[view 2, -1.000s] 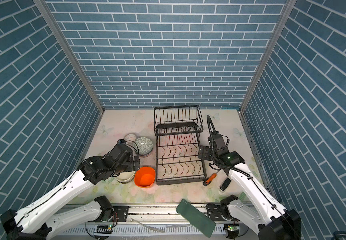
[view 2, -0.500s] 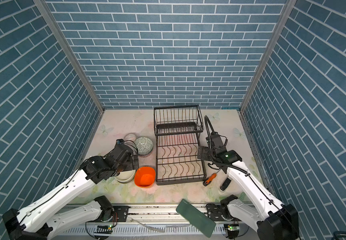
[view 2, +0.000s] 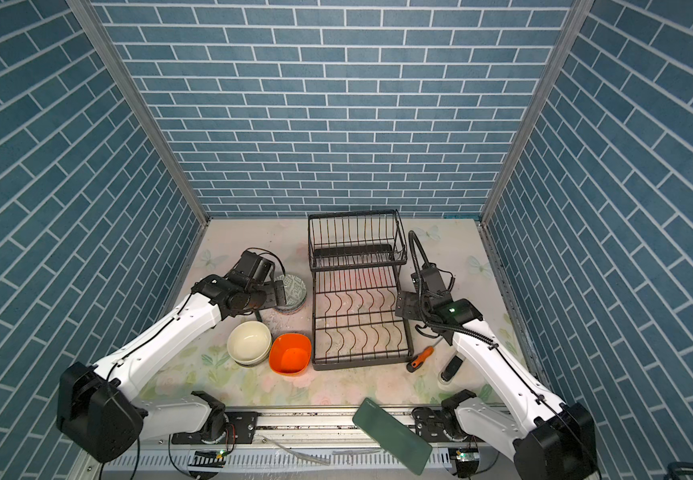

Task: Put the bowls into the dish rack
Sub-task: 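Reach the left gripper toward the bowl stack while the right gripper moves toward the rack, then grasp the rim of the green-patterned top bowl with the left gripper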

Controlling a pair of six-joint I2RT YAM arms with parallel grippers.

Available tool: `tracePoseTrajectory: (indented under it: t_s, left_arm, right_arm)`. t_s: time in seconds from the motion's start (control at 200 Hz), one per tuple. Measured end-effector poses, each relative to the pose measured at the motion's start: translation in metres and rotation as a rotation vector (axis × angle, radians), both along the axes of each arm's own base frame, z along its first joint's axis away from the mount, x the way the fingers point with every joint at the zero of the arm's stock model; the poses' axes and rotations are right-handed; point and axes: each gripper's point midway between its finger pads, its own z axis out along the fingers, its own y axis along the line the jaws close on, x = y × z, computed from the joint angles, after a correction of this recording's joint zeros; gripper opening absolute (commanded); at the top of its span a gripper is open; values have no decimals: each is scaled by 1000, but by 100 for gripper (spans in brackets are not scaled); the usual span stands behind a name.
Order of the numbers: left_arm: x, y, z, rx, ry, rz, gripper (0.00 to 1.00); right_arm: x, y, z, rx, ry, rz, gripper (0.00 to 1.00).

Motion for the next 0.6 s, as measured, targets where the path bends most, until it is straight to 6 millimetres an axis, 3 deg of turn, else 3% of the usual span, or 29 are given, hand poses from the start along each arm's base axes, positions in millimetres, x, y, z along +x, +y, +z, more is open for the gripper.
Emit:
tracePoseTrajectory:
  t_s: [0.35,0.6]
  left_arm:
    - [32,-1,-25,18,71,8,68]
    - [39,-1,-34,38,94,7,51]
  right_arm:
    - [6,-1,-1,-4,-34,-13,94]
    - [11,-1,1,0,-58,-18,93]
